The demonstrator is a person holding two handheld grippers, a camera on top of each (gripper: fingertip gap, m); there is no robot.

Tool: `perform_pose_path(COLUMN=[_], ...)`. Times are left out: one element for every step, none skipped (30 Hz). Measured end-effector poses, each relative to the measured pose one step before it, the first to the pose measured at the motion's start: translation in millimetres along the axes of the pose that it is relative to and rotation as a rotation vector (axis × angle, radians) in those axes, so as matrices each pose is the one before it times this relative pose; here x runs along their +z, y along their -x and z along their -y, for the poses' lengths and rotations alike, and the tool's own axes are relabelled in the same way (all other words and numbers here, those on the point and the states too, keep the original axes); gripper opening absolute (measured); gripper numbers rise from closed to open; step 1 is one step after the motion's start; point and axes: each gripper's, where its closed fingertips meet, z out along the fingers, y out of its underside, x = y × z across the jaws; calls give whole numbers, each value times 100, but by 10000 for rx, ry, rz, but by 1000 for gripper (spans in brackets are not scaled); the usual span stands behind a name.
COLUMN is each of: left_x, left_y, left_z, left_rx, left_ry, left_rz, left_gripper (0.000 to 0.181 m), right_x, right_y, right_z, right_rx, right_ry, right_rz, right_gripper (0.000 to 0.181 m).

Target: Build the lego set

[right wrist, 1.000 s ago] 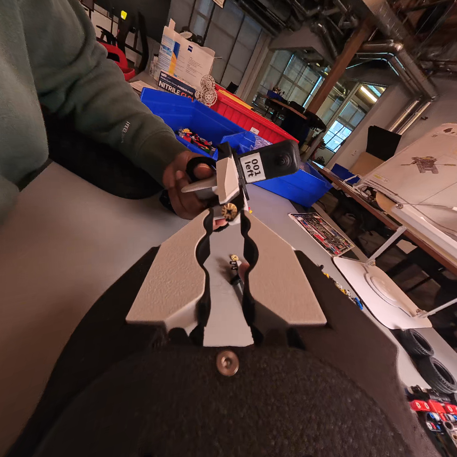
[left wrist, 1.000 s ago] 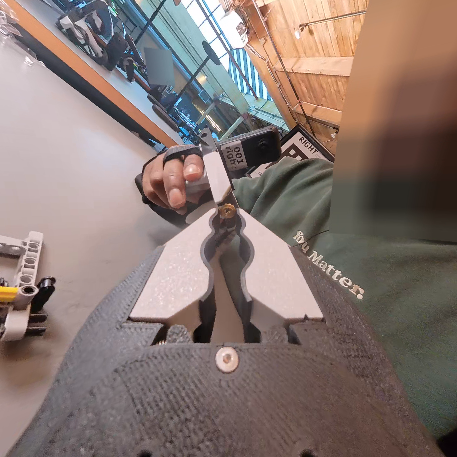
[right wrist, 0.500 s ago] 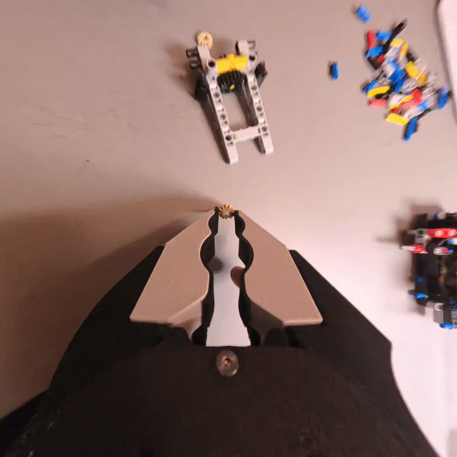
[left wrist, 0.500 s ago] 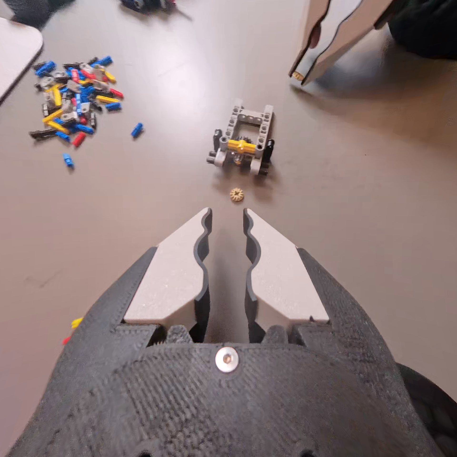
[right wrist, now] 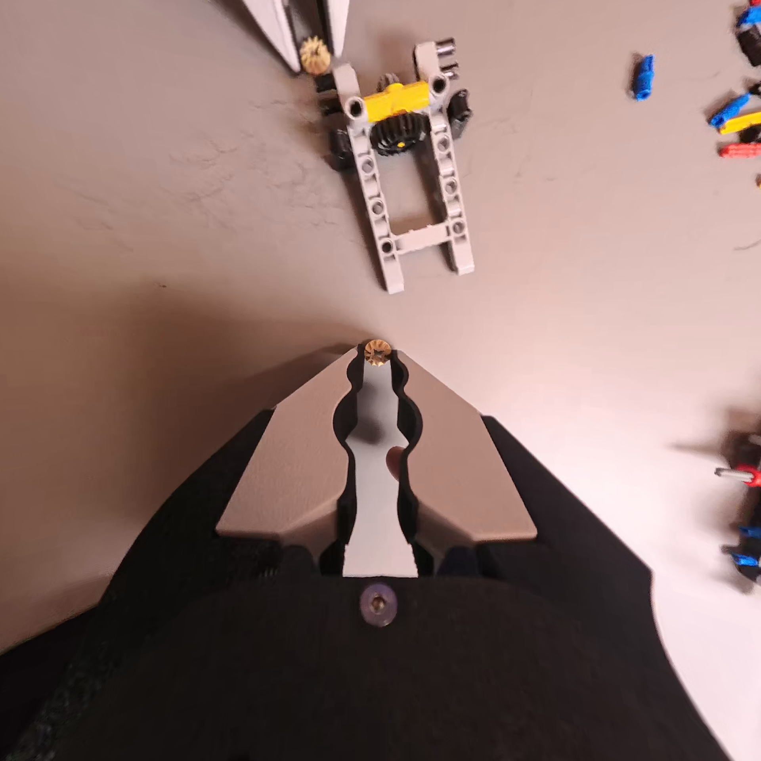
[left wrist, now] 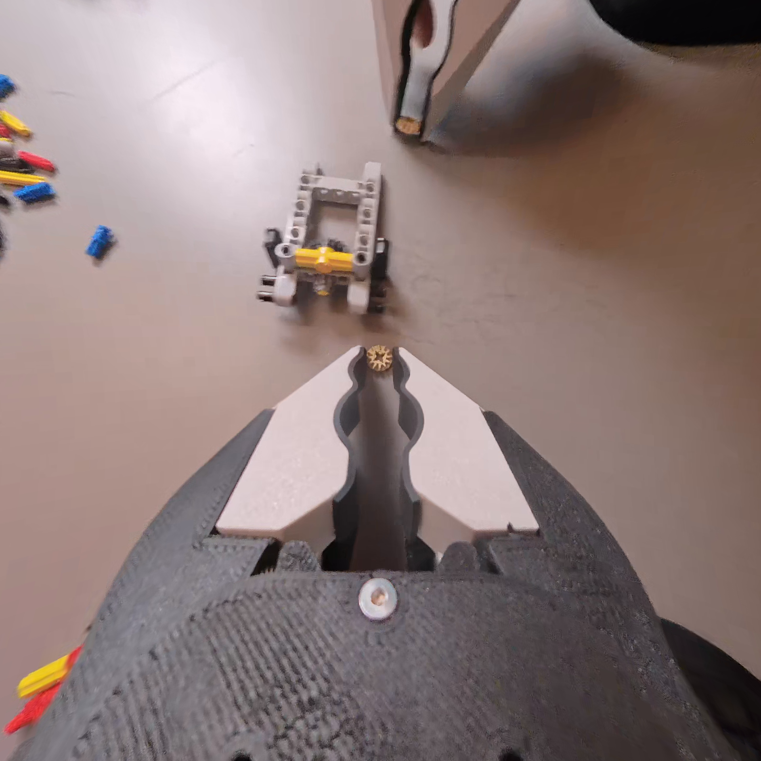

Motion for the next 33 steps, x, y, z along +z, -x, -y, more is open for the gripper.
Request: perform_pose_path(left_x=[100,215,251,235,238,263,274,253,195,111,-50,-248,-383,-435,-431,-401,-429,-494,-670,-937,-1272,-1503,-1567,-1507,-1314,-1039,-723,-459,-256,-121,-9,72,182], left_y=[-1119,-951,-437,-390,-360,-232,-201,-135,-75,-4,-149,-170,12,170,327,408,422,522,702,990,1451,1781,1919,1938,1798,1537,1230,1030,828,563,483,442,130], left_z=[40,108,189,184,198,234,272,268,219,165,233,408,484,388,224,79,-23,-78,-196,-325,-335,-387,-561,-783,-910,-896,-780,-606,-506,-630,-715,-677,-637], left_rx=[145,173,118,126,153,149,102,70,55,37,-11,-112,-178,-165,-110,-28,43,79,74,31,-43,-134,-237,-308,-376,-436,-485,-418,-211,52,256,380,397], left_ry=[-52,-74,-50,15,33,-3,-43,-76,-85,-83,-156,-284,-343,-276,-170,-84,-31,3,66,124,87,66,153,301,376,377,333,294,316,482,605,622,599], left_rz=[-481,-312,6,-3,-4,51,37,30,35,41,-106,-185,-117,-34,84,179,245,326,417,536,732,828,809,727,600,414,242,172,159,102,122,114,-95], left_gripper=[11,11,11,11,11,11,11,11,11,13,19,21,22,22,22,22,22,21,21,21,21,20,22,23,24,24,24,23,23,22,22,22,21], right_x=[70,43,57,73,65,76,40,15,-51,-127,-149,-89,71,285,496,635,655,372,197,34,-82,-152,-204,-246,-238,-215,-143,-91,-132,-246,-398,-513,-587], right_y=[383,522,451,382,273,141,100,62,-180,-454,-663,-764,-746,-711,-554,-309,-111,89,-159,-394,-660,-762,-890,-948,-859,-734,-614,-498,-354,-62,117,251,398], right_z=[157,128,135,168,198,194,140,108,166,290,395,530,553,377,238,160,163,525,201,-13,-270,-325,-368,-409,-464,-463,-392,-267,-74,117,211,231,162], right_rx=[-157,-202,-222,-186,-140,-107,-96,-109,-89,-27,48,60,4,-64,-103,-82,-46,66,22,-64,-49,45,158,180,143,111,92,78,95,94,33,-43,-57], right_ry=[-9,16,16,-5,-24,-41,-25,-20,-76,-160,-206,-260,-259,-136,-32,16,-1,-227,-25,81,174,119,64,36,30,25,12,-11,-73,-150,-187,-212,-228], right_rz=[59,120,65,45,14,-25,-2,22,-61,-157,-202,-207,-180,-167,-88,36,157,301,155,1,-120,-94,-112,-123,-79,-37,-28,-45,-60,2,-27,-61,-49], right_gripper=[11,11,11,11,11,12,14,20,26,30,36,42,49,55,60,63,62,53,41,40,40,40,40,40,40,40,40,41,42,47,48,49,50])
